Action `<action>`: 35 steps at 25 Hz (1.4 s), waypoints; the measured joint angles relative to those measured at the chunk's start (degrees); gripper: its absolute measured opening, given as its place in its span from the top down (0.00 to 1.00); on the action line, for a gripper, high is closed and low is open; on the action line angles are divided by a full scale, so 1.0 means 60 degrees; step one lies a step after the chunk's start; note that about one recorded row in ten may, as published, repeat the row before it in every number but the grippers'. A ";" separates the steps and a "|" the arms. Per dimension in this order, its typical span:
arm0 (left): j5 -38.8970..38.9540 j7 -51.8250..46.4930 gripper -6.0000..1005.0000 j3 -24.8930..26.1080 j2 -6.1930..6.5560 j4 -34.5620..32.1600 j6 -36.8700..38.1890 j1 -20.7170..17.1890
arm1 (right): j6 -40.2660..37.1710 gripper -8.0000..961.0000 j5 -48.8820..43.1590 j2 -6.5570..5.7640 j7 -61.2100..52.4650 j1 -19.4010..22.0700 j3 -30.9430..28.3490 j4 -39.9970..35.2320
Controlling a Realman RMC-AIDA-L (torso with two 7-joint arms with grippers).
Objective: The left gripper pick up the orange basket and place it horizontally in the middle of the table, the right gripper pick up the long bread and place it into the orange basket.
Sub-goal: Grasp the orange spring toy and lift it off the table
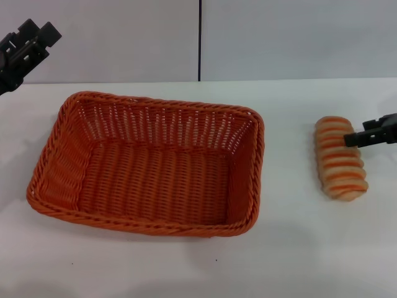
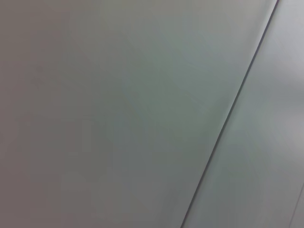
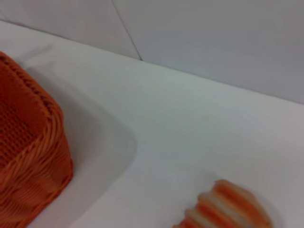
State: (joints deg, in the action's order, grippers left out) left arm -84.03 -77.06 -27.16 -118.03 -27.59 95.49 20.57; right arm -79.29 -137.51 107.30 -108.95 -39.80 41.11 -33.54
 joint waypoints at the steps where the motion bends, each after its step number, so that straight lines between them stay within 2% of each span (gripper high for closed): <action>1: 0.0001 -0.0001 0.21 0.0000 0.0000 0.0001 0.0002 0.0000 | 0.0032 0.20 -0.0019 0.0011 0.0000 -0.0038 0.0006 0.0076; 21: 0.0010 -0.0033 0.21 0.0023 0.0018 -0.0001 0.0020 -0.0042 | 0.0179 0.20 -0.0253 0.0216 -0.0063 -0.0272 0.0255 0.0391; 27: 0.0007 -0.0033 0.21 0.0002 0.0014 -0.0001 0.0024 -0.0062 | 0.0197 0.41 -0.0387 0.0235 -0.0095 -0.0297 0.0419 0.0433; 31: 0.0003 -0.0033 0.21 -0.0001 0.0014 -0.0001 0.0034 -0.0061 | 0.0227 0.48 -0.0365 0.0321 -0.0092 -0.0185 0.0388 0.0237; 35: 0.0002 -0.0033 0.21 0.0000 0.0014 -0.0001 0.0038 -0.0059 | 0.0207 0.50 -0.0342 0.0371 -0.0049 -0.0094 0.0370 0.0046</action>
State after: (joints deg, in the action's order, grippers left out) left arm -84.02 -77.26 -27.16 -117.95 -27.60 95.71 20.21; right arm -78.05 -139.56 109.52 -109.25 -40.37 43.33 -33.27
